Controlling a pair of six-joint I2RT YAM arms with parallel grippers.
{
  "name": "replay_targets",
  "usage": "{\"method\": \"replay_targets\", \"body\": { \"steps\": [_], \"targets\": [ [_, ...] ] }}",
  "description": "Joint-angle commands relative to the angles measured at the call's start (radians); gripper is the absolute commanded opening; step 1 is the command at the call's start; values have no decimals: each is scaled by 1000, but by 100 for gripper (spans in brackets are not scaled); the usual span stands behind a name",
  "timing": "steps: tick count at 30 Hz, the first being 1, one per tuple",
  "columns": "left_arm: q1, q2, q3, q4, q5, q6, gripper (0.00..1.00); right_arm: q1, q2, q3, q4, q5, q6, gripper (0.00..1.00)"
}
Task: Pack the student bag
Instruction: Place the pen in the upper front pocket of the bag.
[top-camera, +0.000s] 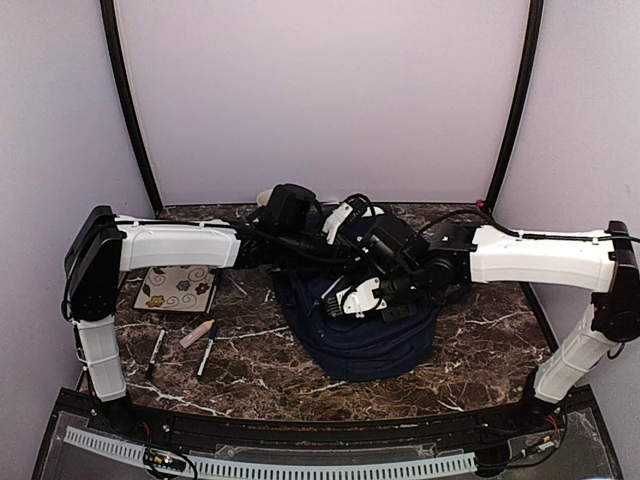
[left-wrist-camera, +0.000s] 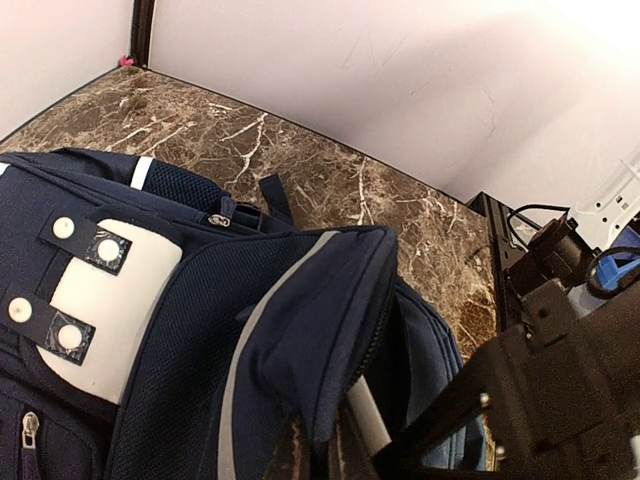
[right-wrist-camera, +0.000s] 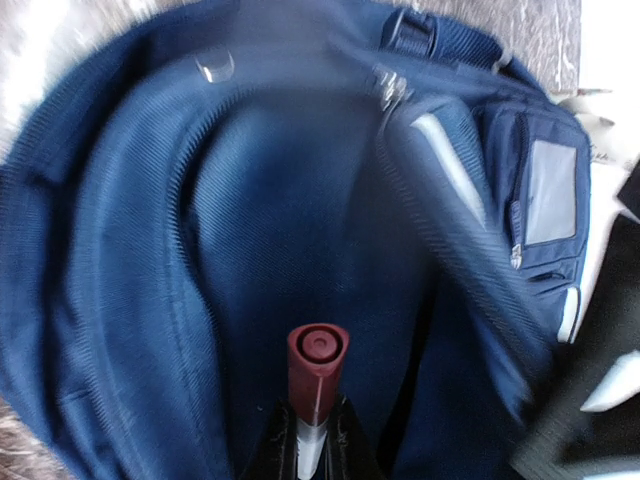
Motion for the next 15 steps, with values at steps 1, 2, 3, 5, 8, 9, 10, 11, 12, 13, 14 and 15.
{"method": "replay_targets", "body": {
  "steps": [1, 2, 3, 5, 8, 9, 10, 11, 12, 13, 14, 15],
  "targets": [
    [21, -34, 49, 74, 54, -21, 0, 7, 56, -71, 166, 165, -75, 2],
    [25, -36, 50, 72, 63, -24, 0, 8, 67, -91, 201, 184, -87, 2],
    [28, -36, 49, 71, 71, -26, 0, 7, 76, -99, 230, 198, -99, 2],
    [31, -37, 49, 70, 90, -32, 0, 7, 97, -134, 312, 245, -119, 3],
    [35, -39, 46, 73, 111, -35, 0, 2, 121, -200, 551, 319, -182, 10],
    [36, -39, 42, 78, 120, -30, 0, -3, 123, -244, 667, 344, -234, 14],
    [36, -40, 35, 85, 123, -26, 0, -9, 126, -281, 791, 358, -273, 22],
    [37, -43, 26, 93, 122, -22, 0, -12, 136, -306, 882, 372, -294, 33],
    [39, -45, 20, 99, 122, -17, 0, -13, 148, -302, 911, 394, -290, 37],
    [42, -48, 12, 102, 125, -12, 0, -15, 157, -277, 872, 400, -257, 37],
    [46, -48, 6, 104, 127, -9, 0, -19, 158, -239, 795, 381, -198, 38],
    [51, -48, 1, 106, 133, -9, 0, -28, 151, -204, 705, 341, -144, 39]
  ]
}}
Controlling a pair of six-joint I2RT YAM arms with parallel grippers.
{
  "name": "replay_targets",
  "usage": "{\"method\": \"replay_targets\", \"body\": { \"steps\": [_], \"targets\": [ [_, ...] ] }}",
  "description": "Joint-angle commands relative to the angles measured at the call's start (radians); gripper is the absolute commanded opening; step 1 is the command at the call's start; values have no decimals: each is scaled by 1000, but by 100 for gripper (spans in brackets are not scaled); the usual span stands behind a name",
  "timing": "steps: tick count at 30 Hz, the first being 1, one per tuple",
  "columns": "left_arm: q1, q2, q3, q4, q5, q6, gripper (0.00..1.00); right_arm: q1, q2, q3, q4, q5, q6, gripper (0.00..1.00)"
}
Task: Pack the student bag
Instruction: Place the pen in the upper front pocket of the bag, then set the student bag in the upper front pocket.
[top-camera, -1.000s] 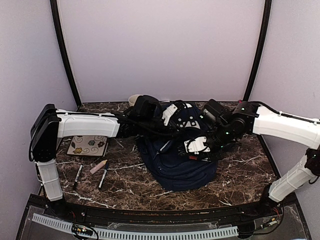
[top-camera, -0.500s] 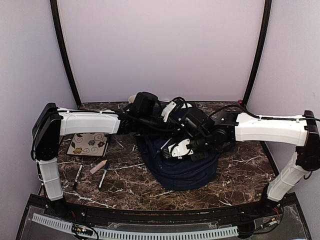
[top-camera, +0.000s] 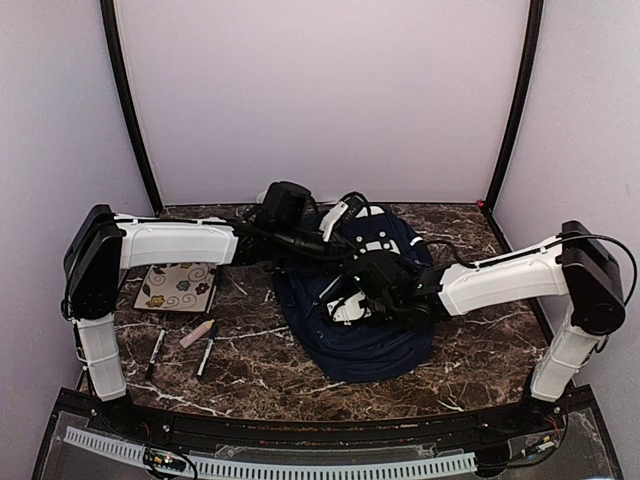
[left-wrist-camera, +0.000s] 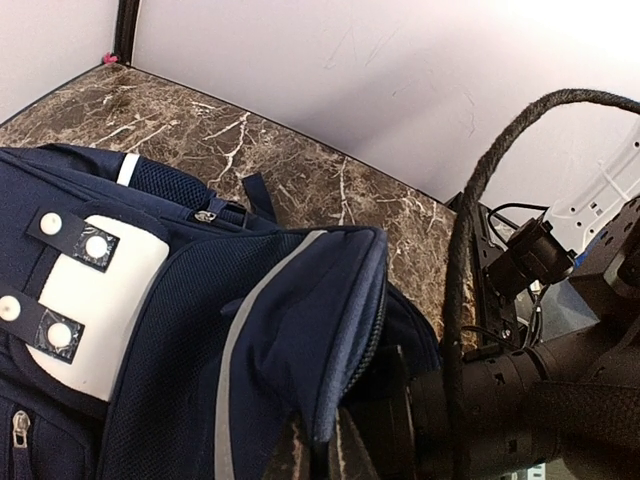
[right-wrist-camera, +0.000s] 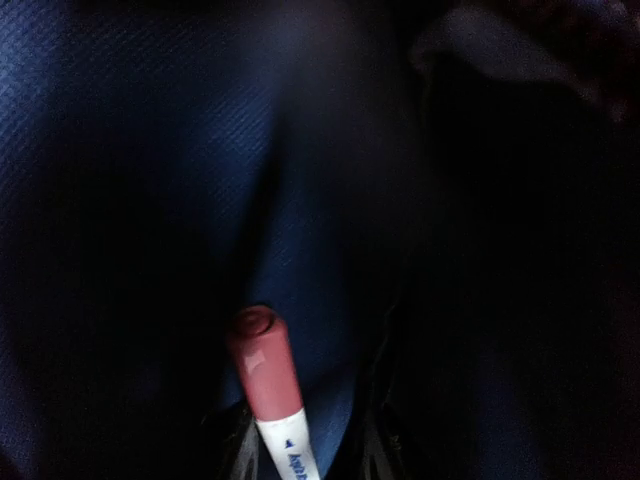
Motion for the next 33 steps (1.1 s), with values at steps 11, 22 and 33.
{"method": "replay_targets", "body": {
  "steps": [11, 22, 33],
  "targets": [
    [95, -10, -29, 130, 105, -131, 2, -39, -159, 207, -418, -318, 327, 47],
    [95, 5, -23, -1, 28, -107, 8, -42, -355, 116, -579, -675, 407, 50],
    [87, 18, -56, -28, 59, -97, 8, -306, -585, 36, -580, -896, 469, 58]
  ]
}}
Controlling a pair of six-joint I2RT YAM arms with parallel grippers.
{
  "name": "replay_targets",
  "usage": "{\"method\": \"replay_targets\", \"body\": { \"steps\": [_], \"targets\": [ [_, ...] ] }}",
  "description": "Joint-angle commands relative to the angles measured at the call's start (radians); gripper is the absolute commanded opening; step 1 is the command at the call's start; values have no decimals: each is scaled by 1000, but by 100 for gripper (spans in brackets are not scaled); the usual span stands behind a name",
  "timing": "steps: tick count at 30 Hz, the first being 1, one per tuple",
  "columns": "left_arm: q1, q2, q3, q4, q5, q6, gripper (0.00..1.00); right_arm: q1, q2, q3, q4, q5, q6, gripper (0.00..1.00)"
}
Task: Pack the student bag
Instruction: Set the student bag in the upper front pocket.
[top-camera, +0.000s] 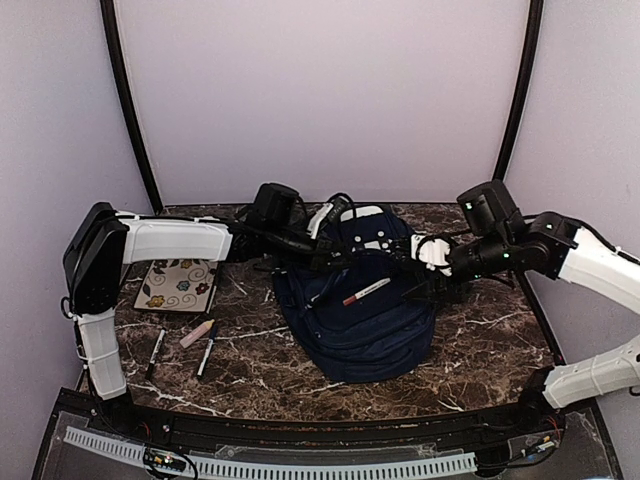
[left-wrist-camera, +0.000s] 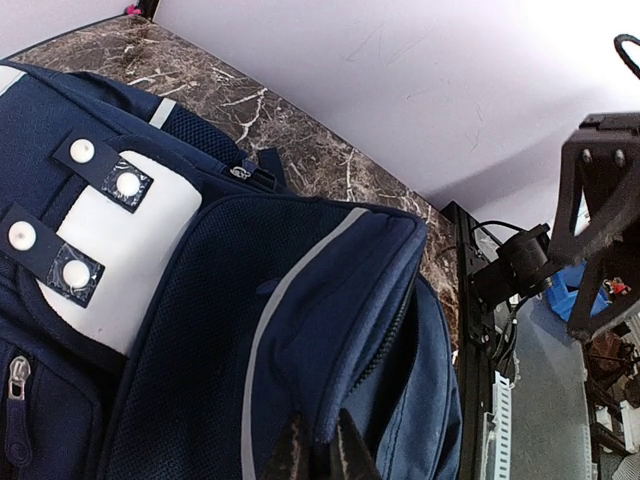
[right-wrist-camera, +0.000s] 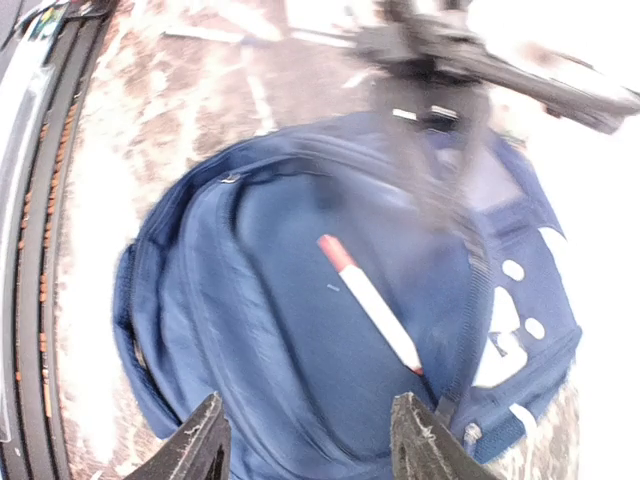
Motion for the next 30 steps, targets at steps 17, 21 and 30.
{"method": "replay_targets", "body": {
  "steps": [17, 21, 30],
  "targets": [
    [-103, 50, -66, -82, -193, 153, 45, -387, 181, 128, -67, -403, 85, 97],
    [-125, -48, -64, -131, -283, 173, 56, -357, 196, 81, -58, -432, 13, 85],
    [-118, -294, -262, -197, -766, 176, 99, -116, 187, -42, 53, -201, -122, 78]
  ]
}}
